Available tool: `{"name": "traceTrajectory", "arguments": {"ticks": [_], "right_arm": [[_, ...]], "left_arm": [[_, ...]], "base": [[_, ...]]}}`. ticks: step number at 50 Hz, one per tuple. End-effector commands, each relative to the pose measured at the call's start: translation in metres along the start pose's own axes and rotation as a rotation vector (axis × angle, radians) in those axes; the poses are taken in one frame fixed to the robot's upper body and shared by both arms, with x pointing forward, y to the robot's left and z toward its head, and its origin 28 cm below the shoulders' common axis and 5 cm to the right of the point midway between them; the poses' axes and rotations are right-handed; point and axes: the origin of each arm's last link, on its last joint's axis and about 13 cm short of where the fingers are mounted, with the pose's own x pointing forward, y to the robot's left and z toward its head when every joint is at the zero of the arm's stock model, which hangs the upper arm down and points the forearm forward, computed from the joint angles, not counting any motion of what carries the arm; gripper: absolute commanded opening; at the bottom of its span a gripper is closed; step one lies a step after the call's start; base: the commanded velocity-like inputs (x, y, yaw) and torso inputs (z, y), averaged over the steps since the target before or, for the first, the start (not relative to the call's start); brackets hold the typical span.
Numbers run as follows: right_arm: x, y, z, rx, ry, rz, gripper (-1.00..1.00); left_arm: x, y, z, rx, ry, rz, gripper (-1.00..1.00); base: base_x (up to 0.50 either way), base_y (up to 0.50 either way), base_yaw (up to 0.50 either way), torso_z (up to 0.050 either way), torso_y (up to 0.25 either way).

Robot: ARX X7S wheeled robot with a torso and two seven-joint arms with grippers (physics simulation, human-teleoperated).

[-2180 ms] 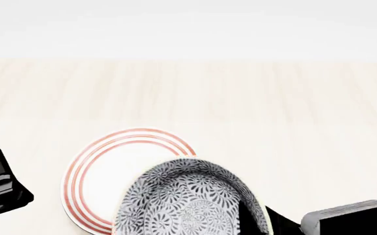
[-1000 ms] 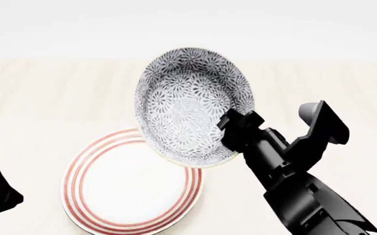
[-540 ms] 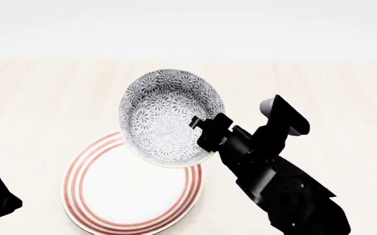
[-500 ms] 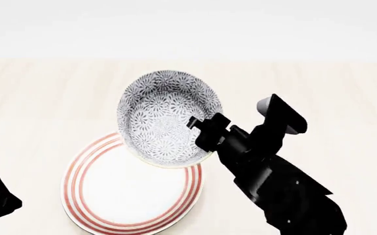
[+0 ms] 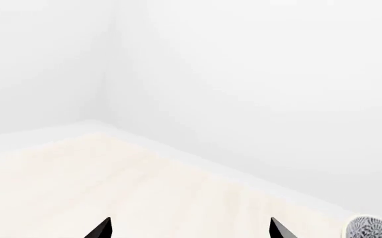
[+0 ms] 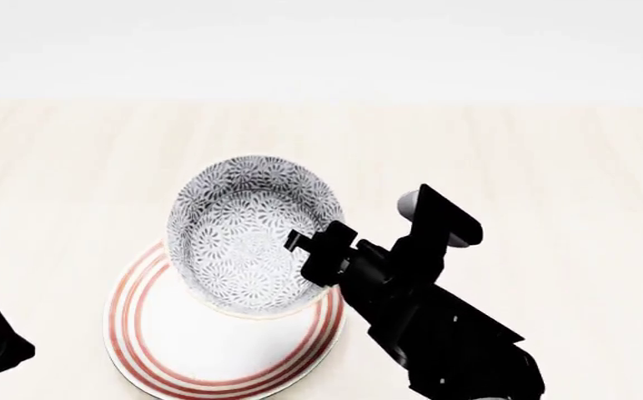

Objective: Put the bowl on the plate.

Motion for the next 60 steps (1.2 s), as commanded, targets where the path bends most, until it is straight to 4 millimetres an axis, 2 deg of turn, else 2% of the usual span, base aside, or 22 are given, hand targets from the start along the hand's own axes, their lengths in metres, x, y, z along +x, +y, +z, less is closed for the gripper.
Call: {"name": "traceTrajectory", "arguments": {"ticks": [1,19,30,49,50,58,60], "right_arm": [[0.007,0.008,-0.015,0.040,0.035,0.048,-1.00],[0.011,0.014,-0.029,0.060,0.059,0.089,-1.00],[0.011,0.011,-0.035,0.062,0.056,0.055,-1.00],[0.011,0.006,-0.036,0.076,0.039,0.022,-1.00],[0.011,0.005,-0.035,0.072,0.029,0.012,1.00],[0.015,0.008,-0.020,0.035,-0.128,0.060,1.00],[0.016,0.009,-0.011,0.003,-0.257,0.074,1.00]], "left_arm": [[0.004,0.003,0.000,-0.007,-0.014,0.022,1.00],[0.002,0.006,0.002,-0.019,-0.012,0.024,1.00],[-0.004,0.008,0.003,-0.026,-0.010,0.025,1.00],[-0.005,0.007,0.005,-0.035,-0.013,0.023,1.00],[-0.005,0.007,0.005,-0.035,-0.013,0.023,1.00],[-0.004,0.007,0.006,-0.038,-0.014,0.022,1.00],[-0.004,0.007,0.006,-0.038,-0.015,0.020,1.00]], "base": [[0.00,0.00,0.00,0.000,0.000],[0.00,0.00,0.00,0.000,0.001],[0.00,0.00,0.00,0.000,0.000],[0.00,0.00,0.00,0.000,0.001],[0.00,0.00,0.00,0.000,0.000],[0.00,0.00,0.00,0.000,0.000],[0.00,0.00,0.00,0.000,0.000]]}}
